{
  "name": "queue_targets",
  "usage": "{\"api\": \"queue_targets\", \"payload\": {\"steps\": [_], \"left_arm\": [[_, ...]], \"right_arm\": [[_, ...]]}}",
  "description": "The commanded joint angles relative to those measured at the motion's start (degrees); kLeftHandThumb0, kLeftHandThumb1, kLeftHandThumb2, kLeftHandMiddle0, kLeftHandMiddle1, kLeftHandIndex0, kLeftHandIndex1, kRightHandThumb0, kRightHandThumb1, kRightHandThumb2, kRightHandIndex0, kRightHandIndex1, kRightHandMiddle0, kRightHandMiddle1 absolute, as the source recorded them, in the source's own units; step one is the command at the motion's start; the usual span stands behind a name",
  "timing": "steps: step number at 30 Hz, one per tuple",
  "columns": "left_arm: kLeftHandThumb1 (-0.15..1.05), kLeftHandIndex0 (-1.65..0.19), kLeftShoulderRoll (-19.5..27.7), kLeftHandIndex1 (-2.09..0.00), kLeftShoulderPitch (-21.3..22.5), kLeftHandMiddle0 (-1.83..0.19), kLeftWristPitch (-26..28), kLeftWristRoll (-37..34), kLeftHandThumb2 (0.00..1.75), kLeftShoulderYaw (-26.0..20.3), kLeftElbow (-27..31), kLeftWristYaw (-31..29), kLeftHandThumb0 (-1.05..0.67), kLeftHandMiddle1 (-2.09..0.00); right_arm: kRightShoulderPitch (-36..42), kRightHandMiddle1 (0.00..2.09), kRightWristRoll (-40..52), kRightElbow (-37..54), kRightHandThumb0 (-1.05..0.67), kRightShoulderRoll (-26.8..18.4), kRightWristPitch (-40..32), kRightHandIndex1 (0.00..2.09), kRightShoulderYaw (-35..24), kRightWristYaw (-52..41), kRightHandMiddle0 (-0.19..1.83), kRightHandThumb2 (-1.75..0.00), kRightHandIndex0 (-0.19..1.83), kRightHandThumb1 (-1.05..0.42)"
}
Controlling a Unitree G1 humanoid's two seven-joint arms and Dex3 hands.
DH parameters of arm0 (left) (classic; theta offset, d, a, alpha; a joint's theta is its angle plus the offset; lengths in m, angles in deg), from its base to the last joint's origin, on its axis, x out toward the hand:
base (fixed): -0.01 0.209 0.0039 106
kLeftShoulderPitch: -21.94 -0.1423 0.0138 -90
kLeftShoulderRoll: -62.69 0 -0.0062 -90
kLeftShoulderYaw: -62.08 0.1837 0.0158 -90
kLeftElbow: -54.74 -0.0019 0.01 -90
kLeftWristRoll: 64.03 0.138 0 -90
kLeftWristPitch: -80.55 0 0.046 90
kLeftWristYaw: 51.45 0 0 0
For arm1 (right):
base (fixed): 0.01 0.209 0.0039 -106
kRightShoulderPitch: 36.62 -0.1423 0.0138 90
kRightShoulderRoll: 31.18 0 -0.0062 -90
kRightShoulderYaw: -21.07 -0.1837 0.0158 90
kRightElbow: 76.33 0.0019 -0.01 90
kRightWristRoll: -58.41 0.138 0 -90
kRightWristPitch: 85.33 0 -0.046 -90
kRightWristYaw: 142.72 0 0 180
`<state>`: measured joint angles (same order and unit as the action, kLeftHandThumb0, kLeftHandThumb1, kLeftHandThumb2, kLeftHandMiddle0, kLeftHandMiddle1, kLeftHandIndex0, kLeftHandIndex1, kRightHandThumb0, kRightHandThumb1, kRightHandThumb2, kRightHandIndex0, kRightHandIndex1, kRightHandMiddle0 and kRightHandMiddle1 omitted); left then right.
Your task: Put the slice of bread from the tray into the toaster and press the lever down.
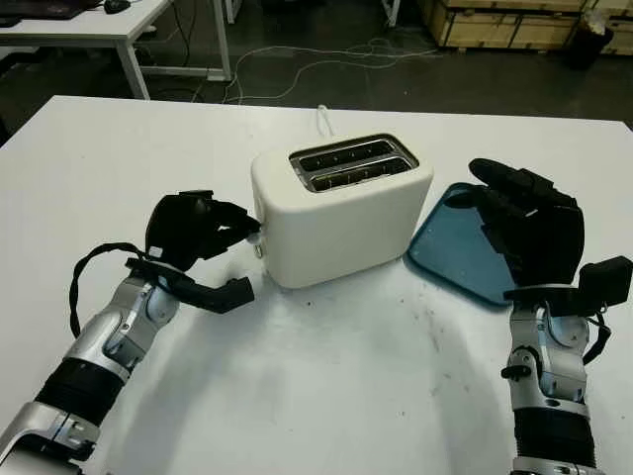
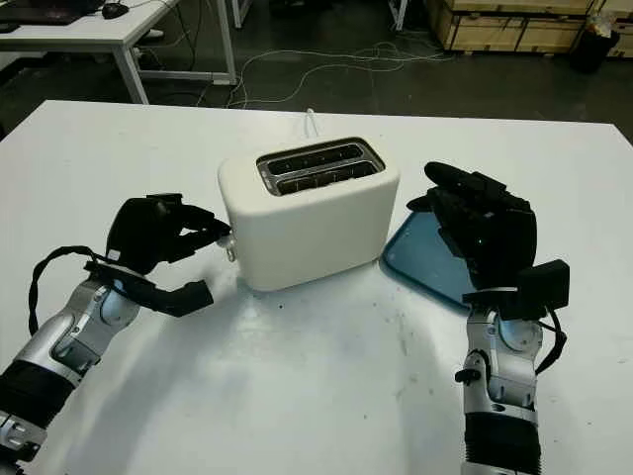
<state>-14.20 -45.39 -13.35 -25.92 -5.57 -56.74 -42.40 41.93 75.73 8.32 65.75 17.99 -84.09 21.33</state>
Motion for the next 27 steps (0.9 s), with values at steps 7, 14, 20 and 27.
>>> {"api": "queue_targets", "payload": {"steps": [7, 14, 20, 27], "left_arm": [[0.91, -1.12, -9.5, 0.0, -2.9, -0.83, 5.1, 4.4, 0.01, 14.8, -9.2, -20.2, -0.19, -0.72], [0.91, -1.16, -8.4, -0.05, -3.2, -0.84, 6.3, 4.9, 0.0, 15.5, -6.9, -19.3, -0.19, -0.87], [0.9, -0.98, -6.3, -0.64, -3.8, -0.68, 7.4, 4.8, 0.0, 14.1, -2.2, -18.1, -0.24, -1.33], [0.92, -0.78, 3.9, -0.84, -5.5, -0.75, 6.5, 4.2, 0.05, 8.1, 8.5, -18.0, -0.27, -1.19]], "right_arm": [[0.4, 0.0, 0.4, 1.9, -0.43, -2.3, -2.5, 0.98, -0.5, 0.1, 1.12, -0.13, 0.79, -0.92], [0.5, 0.0, 0.6, 1.8, -0.44, -2.3, -2.7, 0.98, -0.5, -0.1, 1.12, -0.13, 0.79, -0.92], [0.5, 0.0, 1.2, 1.7, -0.44, -2.2, -2.7, 1.0, -0.6, -0.7, 1.13, -0.14, 0.8, -0.92], [0.8, 0.0, 0.9, 1.5, -0.43, -2.4, -2.3, 1.01, -0.6, -1.7, 1.12, -0.15, 0.8, -0.92]]}}
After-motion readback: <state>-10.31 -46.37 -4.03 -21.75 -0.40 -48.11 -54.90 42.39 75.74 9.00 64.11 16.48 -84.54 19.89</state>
